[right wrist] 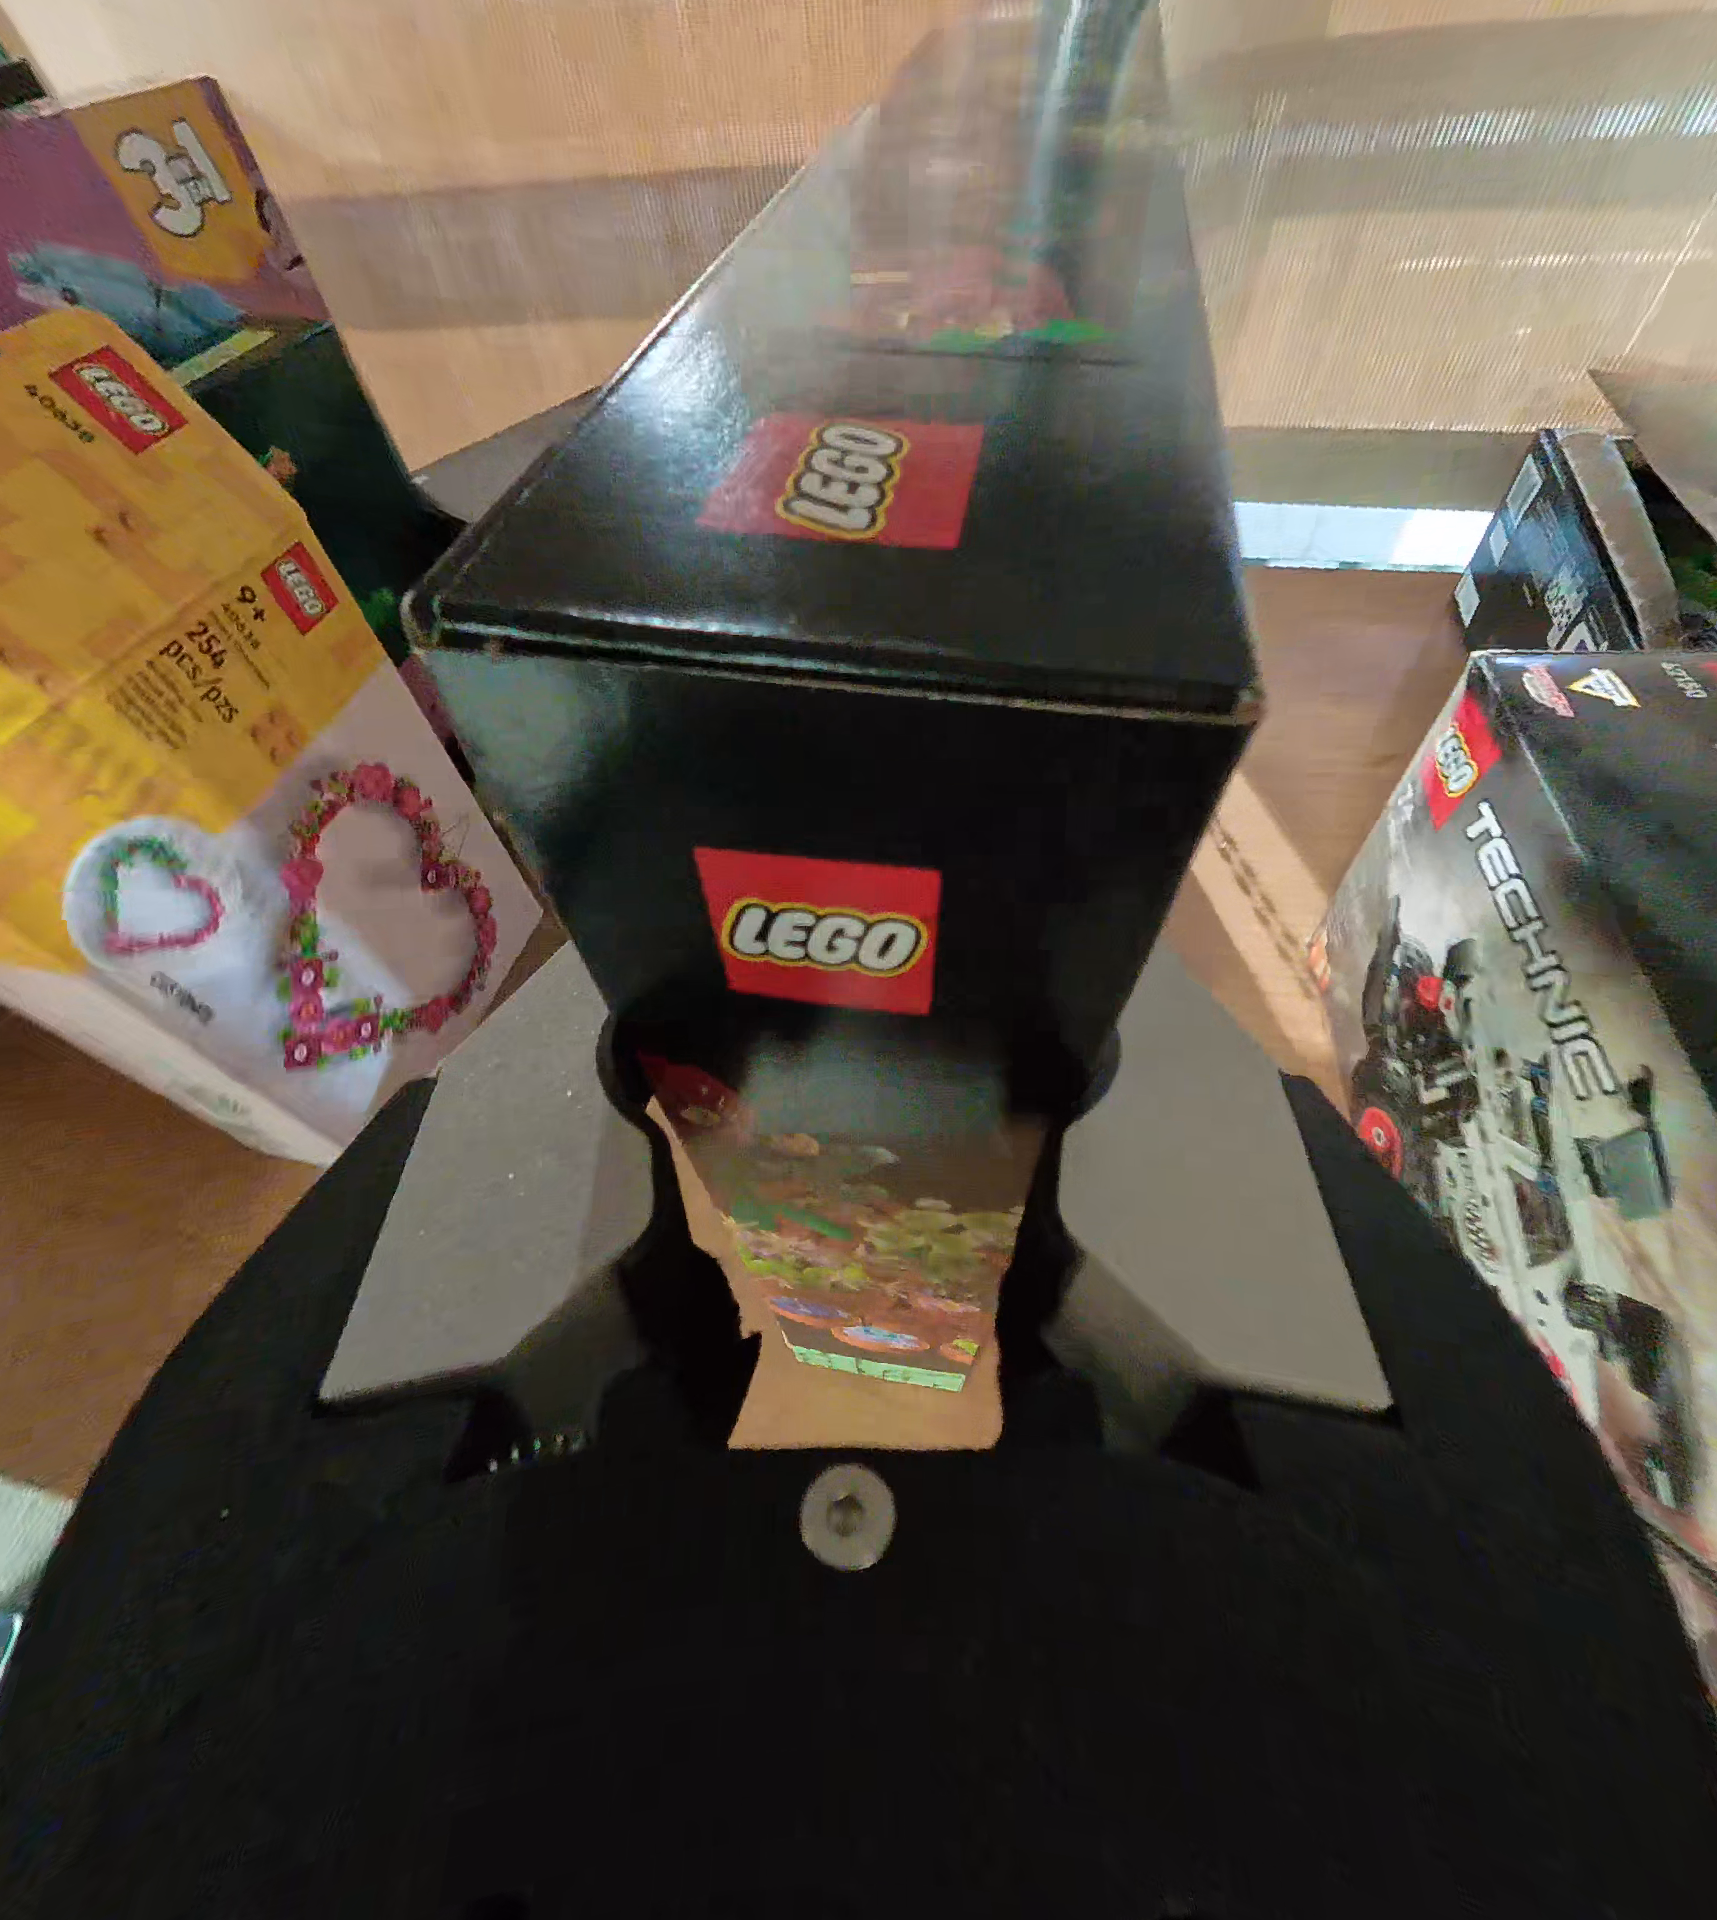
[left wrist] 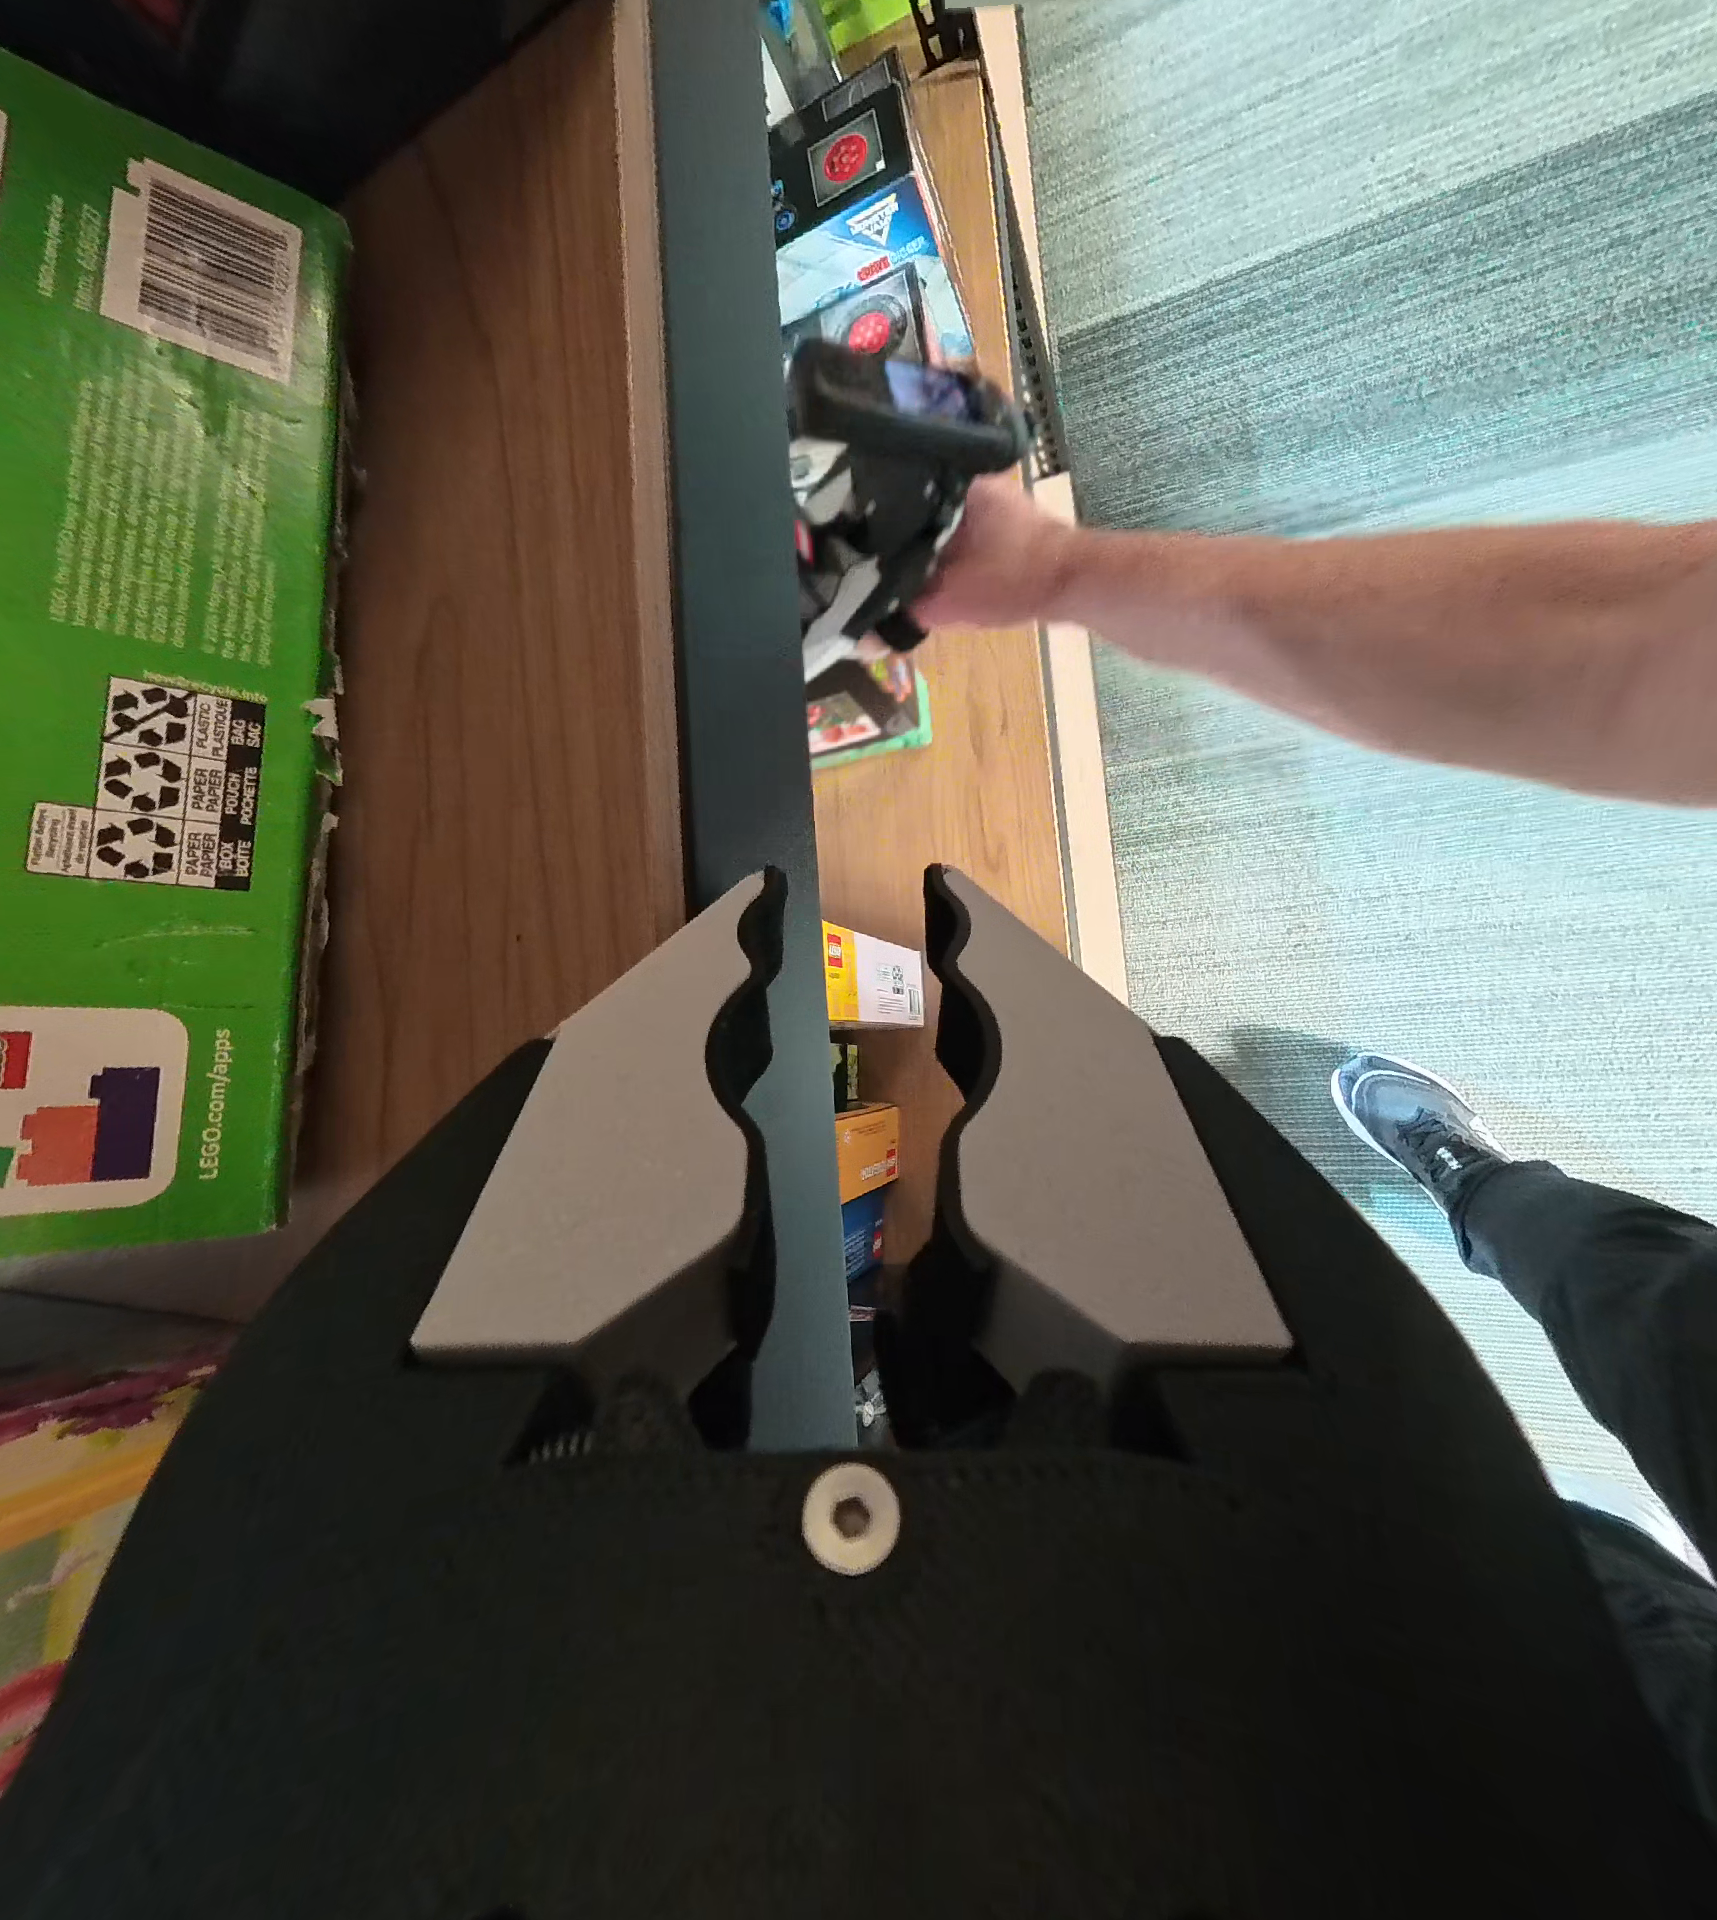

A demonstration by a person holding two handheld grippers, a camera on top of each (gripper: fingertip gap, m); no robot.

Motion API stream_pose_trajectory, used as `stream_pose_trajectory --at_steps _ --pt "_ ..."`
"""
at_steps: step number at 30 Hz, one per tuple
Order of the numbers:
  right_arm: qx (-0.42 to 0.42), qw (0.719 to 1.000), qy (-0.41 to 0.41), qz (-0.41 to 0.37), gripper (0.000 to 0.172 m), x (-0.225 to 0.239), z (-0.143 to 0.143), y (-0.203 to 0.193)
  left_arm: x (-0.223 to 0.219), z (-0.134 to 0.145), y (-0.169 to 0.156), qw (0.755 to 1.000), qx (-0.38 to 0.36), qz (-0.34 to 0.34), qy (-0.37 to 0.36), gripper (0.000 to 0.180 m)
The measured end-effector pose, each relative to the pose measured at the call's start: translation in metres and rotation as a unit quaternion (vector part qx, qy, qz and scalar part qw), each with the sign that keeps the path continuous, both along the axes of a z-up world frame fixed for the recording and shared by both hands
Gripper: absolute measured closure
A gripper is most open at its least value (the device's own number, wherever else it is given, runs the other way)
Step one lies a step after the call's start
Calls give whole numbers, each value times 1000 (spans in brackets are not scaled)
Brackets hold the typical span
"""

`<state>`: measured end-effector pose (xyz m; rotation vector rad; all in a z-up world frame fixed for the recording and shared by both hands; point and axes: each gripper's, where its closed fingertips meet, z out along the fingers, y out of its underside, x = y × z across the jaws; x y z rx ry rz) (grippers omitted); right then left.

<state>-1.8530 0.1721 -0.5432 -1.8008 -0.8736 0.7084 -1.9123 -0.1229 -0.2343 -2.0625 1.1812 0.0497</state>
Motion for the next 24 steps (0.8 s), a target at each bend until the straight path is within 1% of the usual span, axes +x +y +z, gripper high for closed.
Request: stream_pose_trajectory --at_steps 1,4,8,12,18,24 --pt "-3 1000 0 17 98 14 0 1 0 0 0 1000 1 0 1 155" --pt "-30 998 1 57 97 56 -1 4 0 0 0 1000 3 1 2 155" --pt "-43 993 -4 107 97 100 -1 5 0 0 0 1000 1 3 1 155" --pt "-95 989 16 116 97 132 -2 9 0 0 0 1000 2 3 3 155" --pt "-133 986 54 91 97 153 -4 14 -1 -1 1 1000 7 4 9 155" --pt "-127 987 43 85 97 150 -4 10 -1 -2 1 1000 9 7 13 155"
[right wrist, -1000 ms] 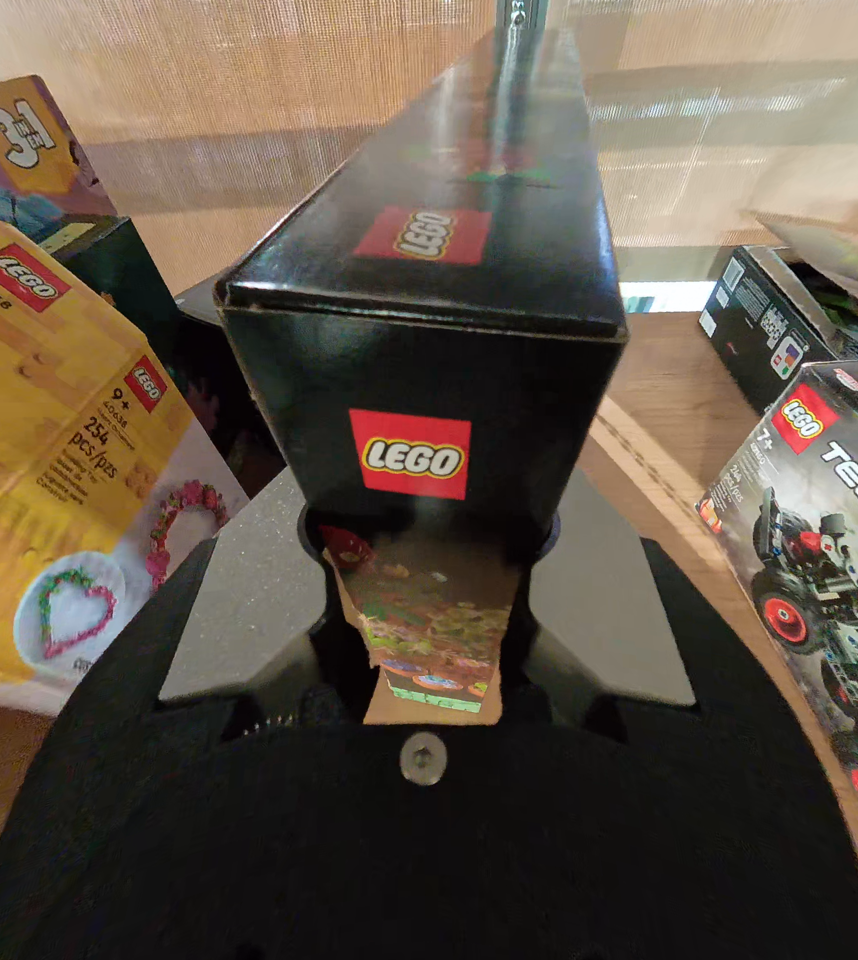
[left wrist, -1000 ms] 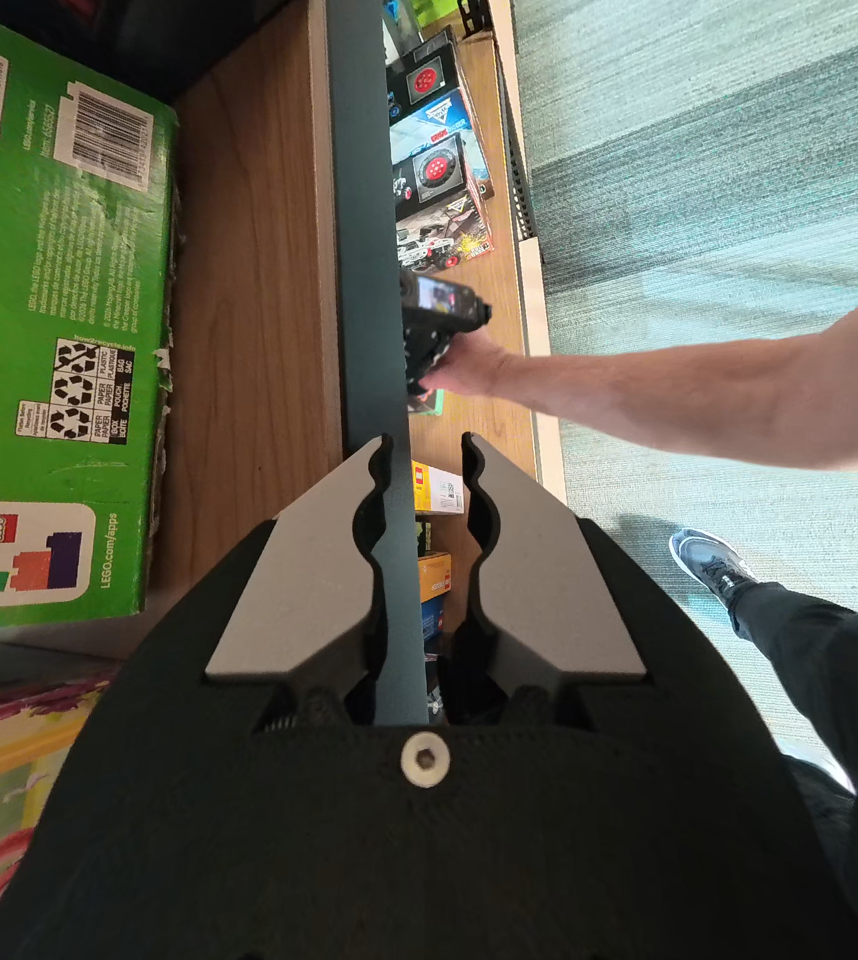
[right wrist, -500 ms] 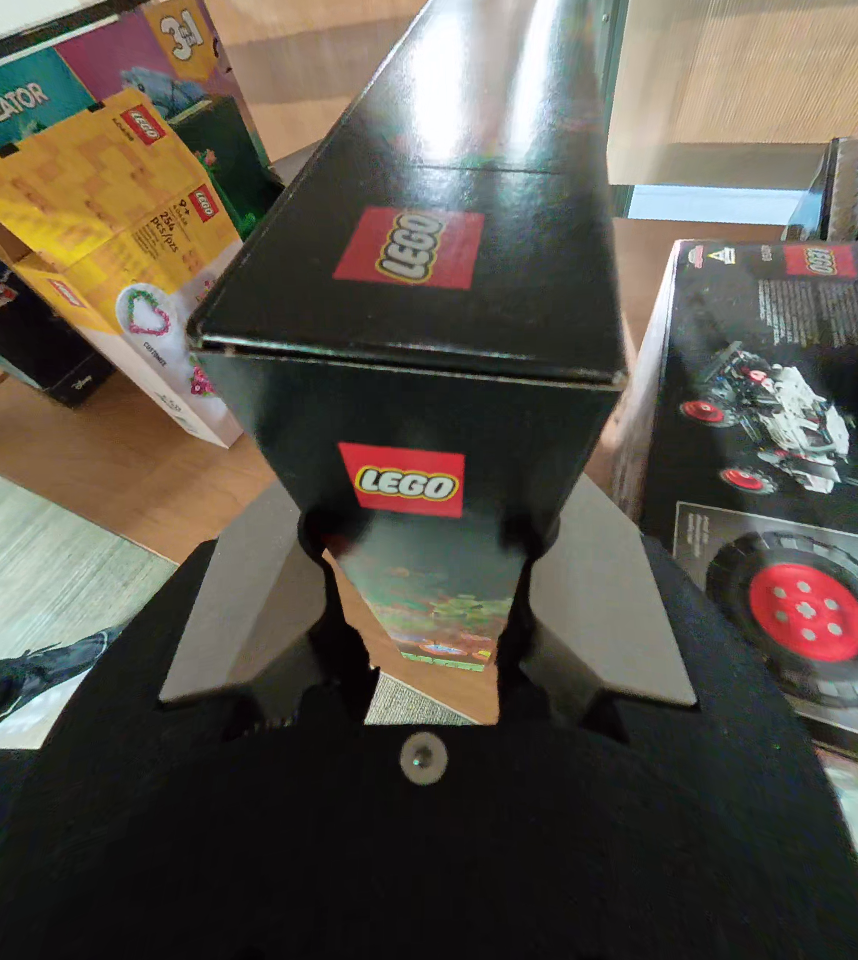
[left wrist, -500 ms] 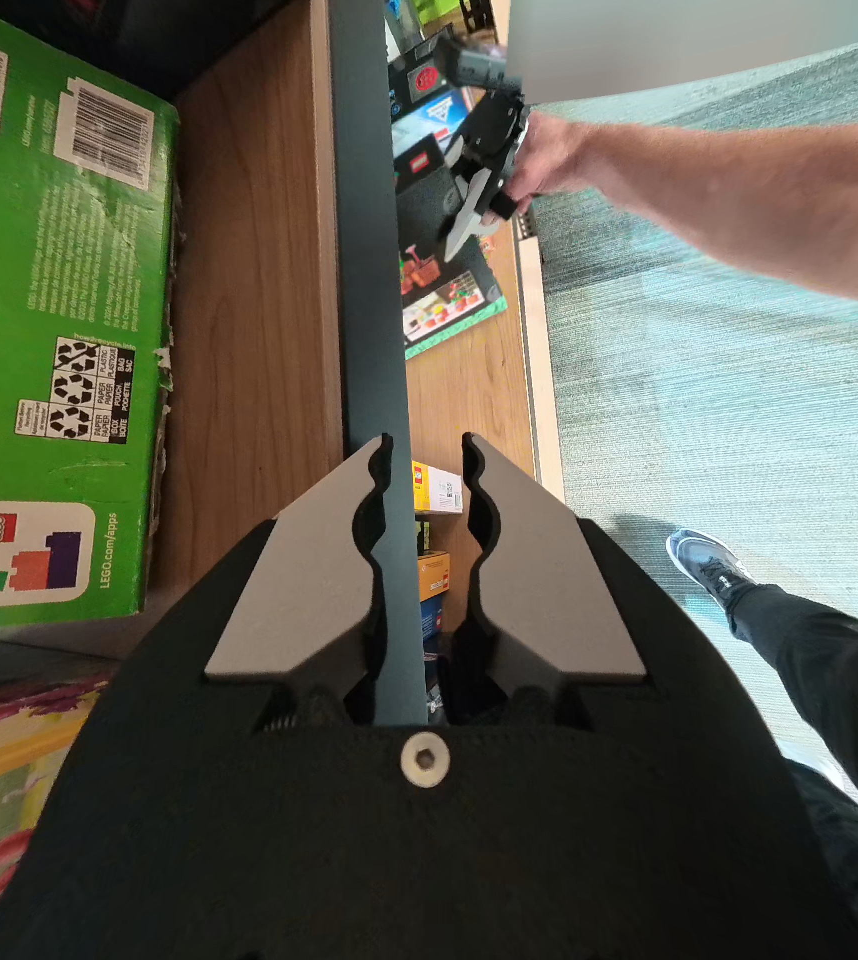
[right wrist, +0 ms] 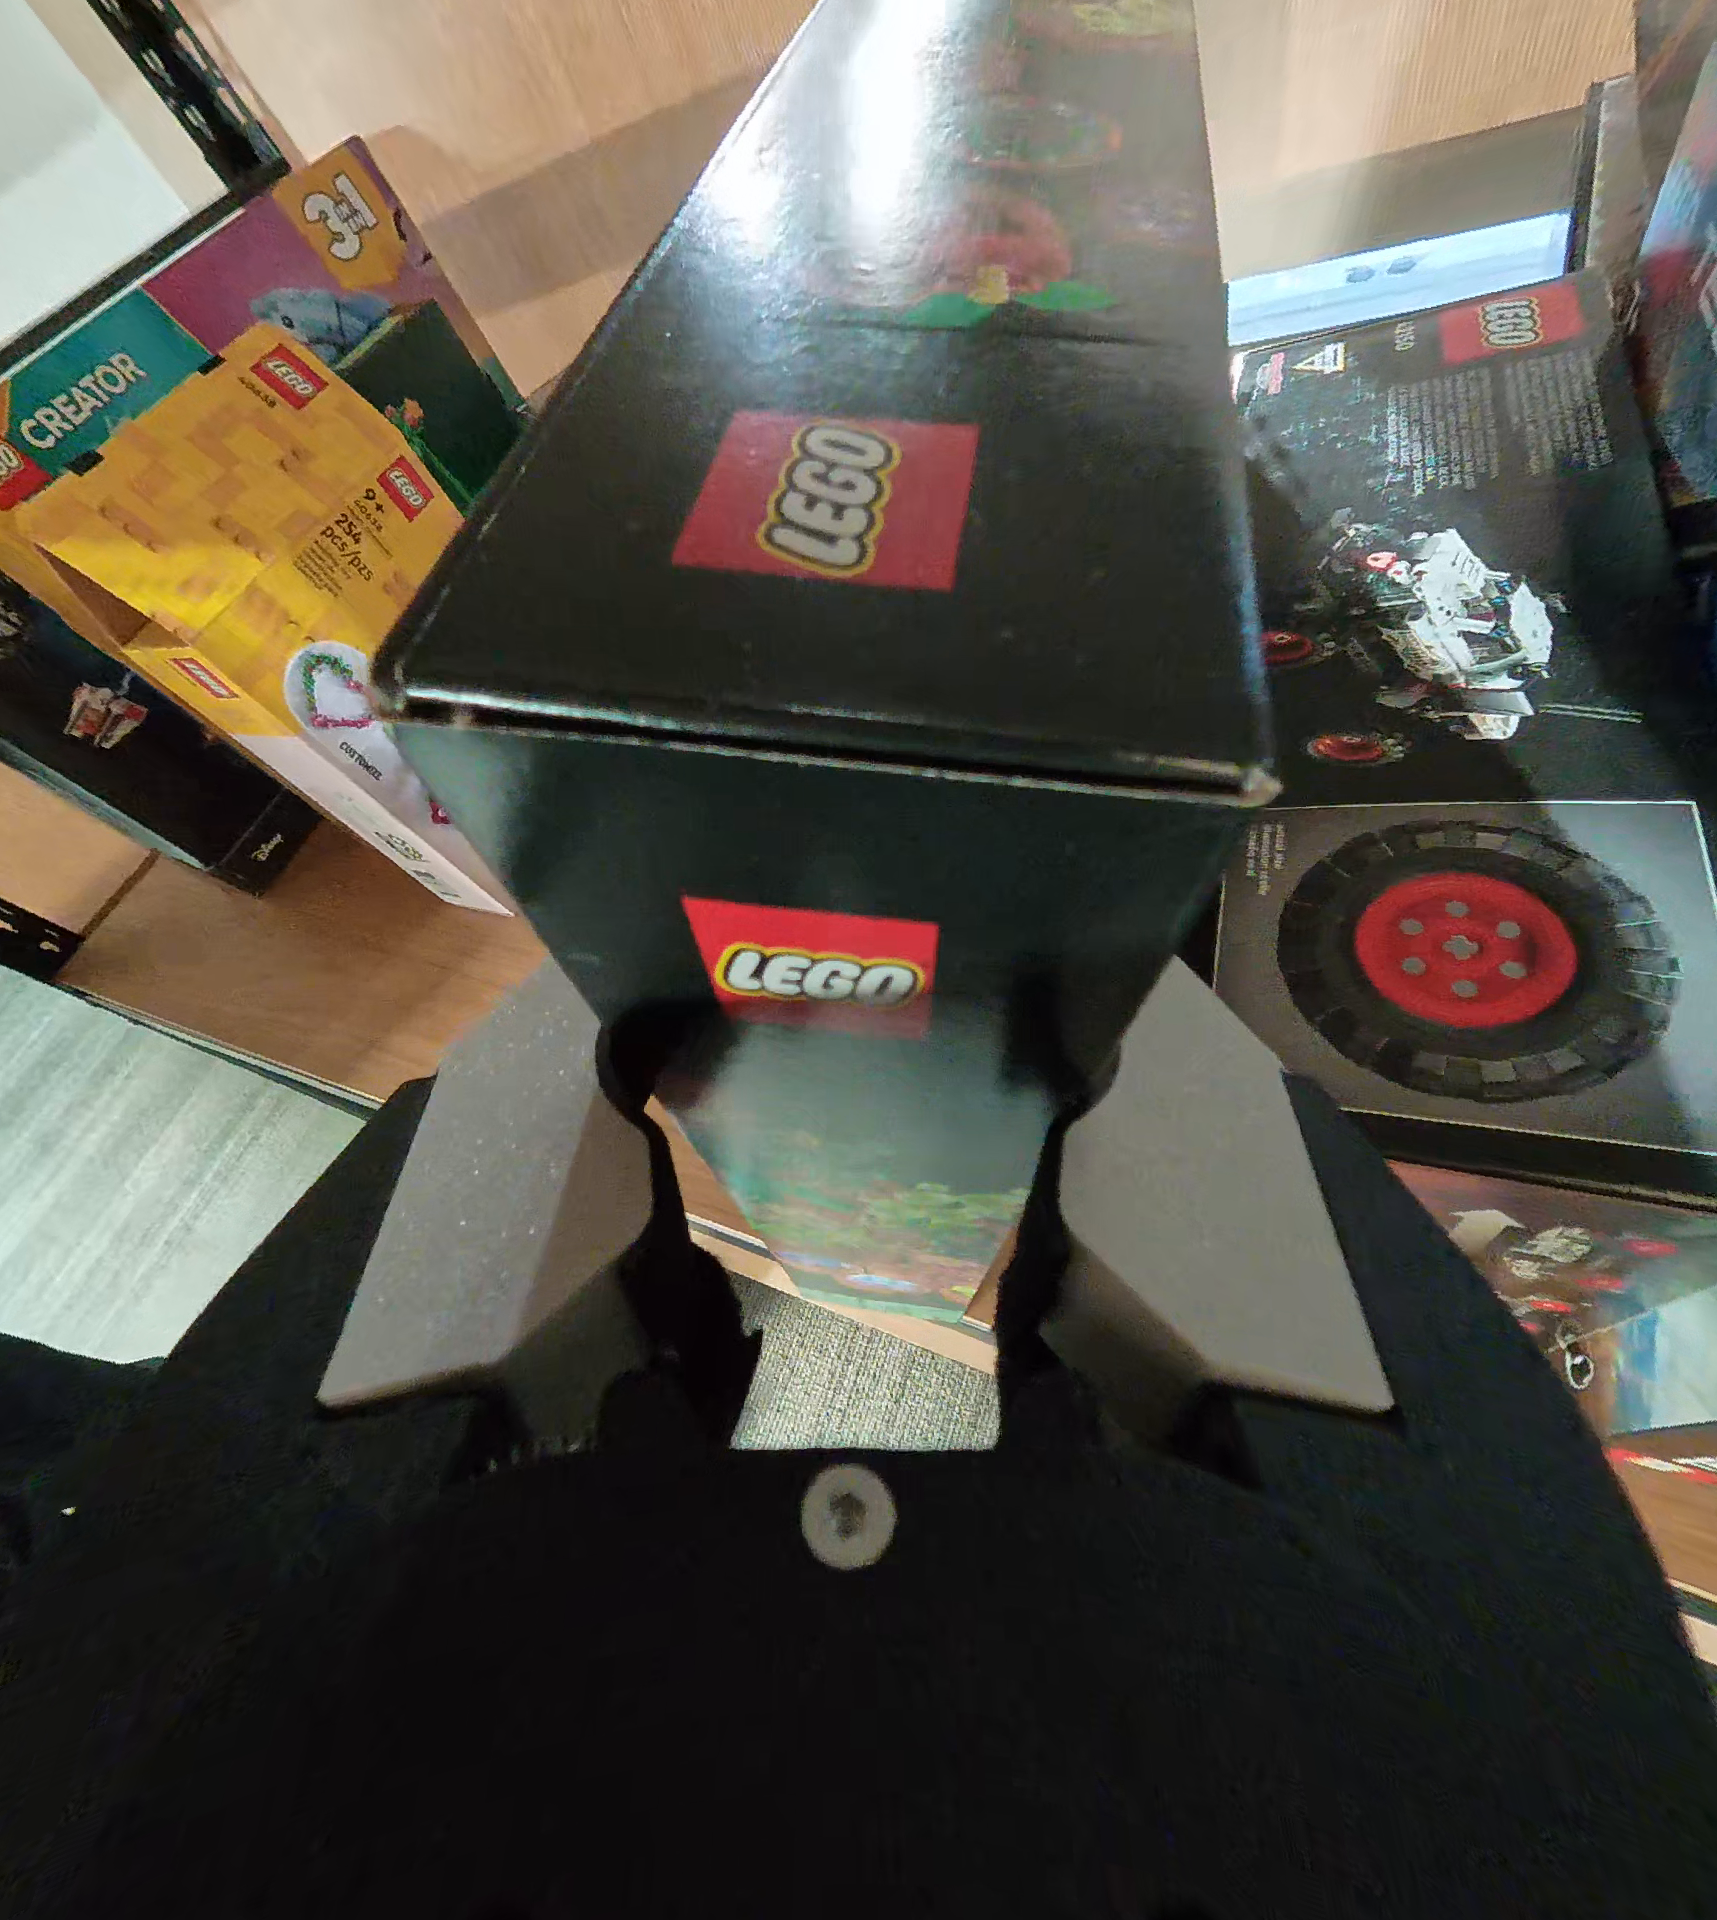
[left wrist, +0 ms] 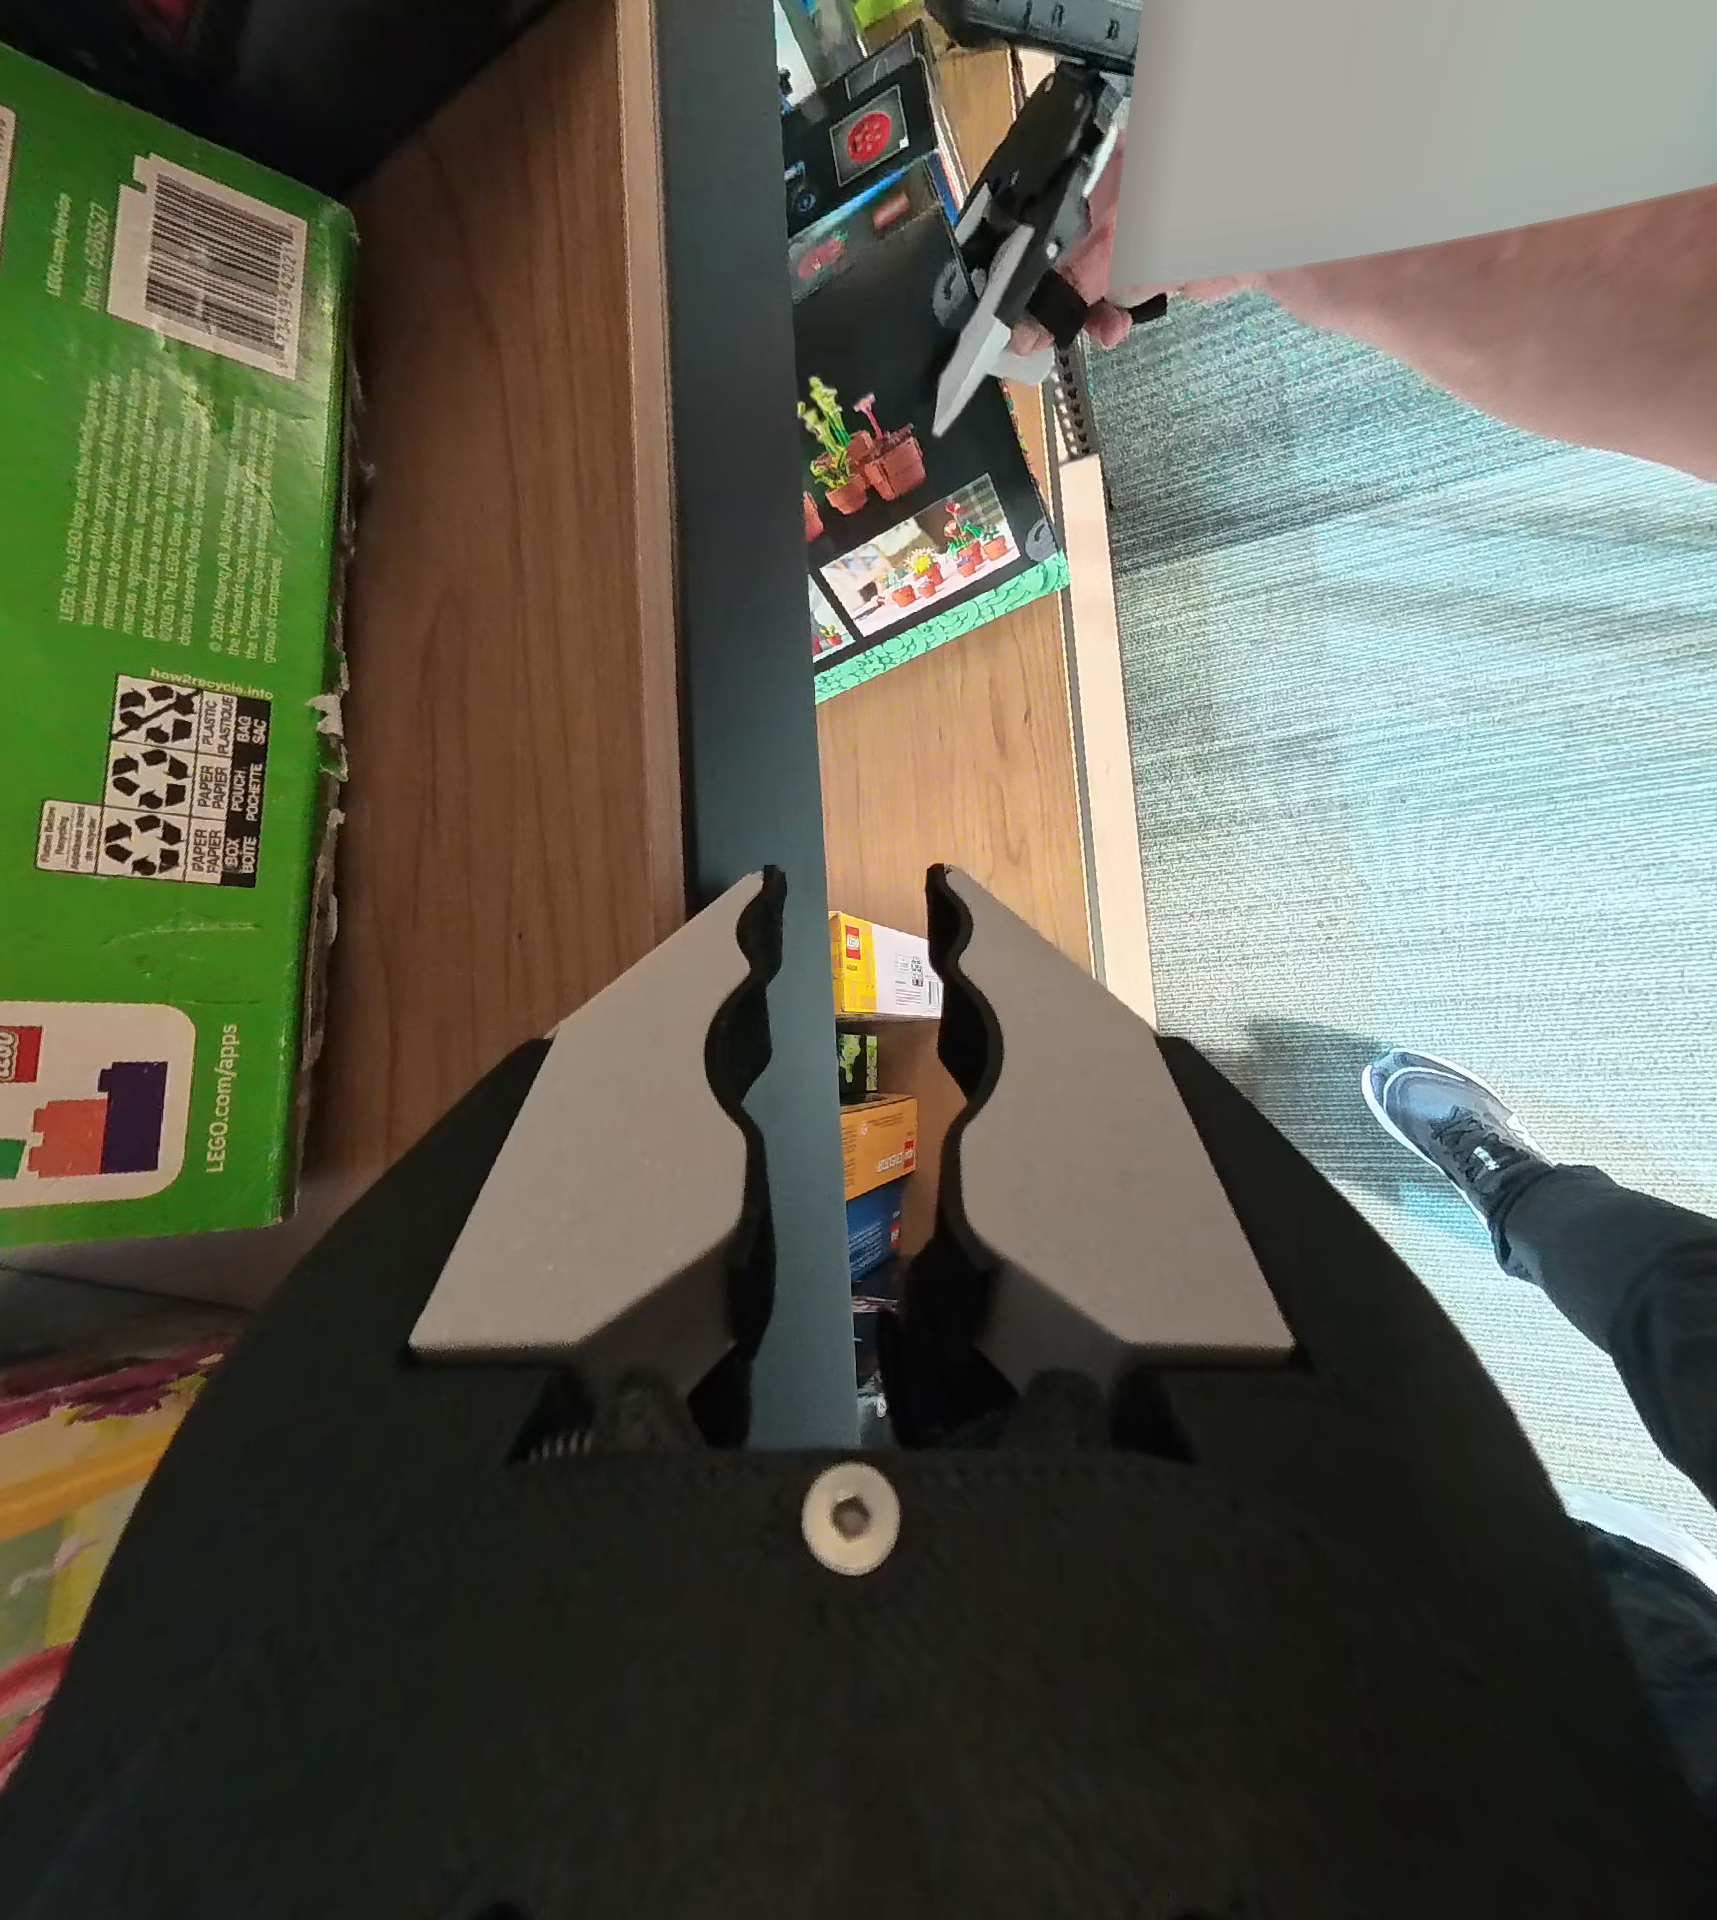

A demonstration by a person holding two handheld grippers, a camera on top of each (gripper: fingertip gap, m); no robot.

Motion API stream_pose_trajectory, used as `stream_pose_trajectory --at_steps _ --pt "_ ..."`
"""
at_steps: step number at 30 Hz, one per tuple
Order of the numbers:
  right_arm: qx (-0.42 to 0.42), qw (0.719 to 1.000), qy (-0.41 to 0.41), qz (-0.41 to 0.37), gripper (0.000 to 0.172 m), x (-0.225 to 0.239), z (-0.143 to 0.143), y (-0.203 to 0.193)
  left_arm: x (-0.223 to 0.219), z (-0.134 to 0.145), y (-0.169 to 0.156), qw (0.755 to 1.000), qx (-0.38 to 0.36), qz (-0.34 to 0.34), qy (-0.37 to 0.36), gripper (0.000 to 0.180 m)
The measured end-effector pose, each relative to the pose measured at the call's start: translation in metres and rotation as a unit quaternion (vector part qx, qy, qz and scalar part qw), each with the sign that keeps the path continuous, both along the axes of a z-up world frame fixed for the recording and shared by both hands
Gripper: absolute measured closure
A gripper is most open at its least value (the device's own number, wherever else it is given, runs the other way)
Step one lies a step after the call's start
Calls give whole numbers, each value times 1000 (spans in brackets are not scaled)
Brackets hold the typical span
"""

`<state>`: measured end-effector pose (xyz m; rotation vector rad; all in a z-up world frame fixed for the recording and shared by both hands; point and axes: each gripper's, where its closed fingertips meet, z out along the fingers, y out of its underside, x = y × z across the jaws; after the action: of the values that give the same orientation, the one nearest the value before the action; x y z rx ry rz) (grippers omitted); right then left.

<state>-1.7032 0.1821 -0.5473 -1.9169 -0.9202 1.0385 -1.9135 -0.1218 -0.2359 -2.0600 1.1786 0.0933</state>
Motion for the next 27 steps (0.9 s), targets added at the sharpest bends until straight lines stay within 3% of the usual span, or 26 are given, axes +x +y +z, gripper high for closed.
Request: stream_pose_trajectory --at_steps 9,15,19,27 --pt "112 988 -103 -26 97 -17 -4 -45 0 0 0 1000 0 0 0 155" --pt "139 974 -117 -133 99 -4 -3 -72 0 0 0 1000 0 0 -2 156" --pt "133 965 -107 -199 99 -11 -2 -69 0 1 0 1000 0 -1 -5 156" --pt "128 969 -123 -173 98 -22 -4 -24 1 1 0 1000 0 -4 -6 157"
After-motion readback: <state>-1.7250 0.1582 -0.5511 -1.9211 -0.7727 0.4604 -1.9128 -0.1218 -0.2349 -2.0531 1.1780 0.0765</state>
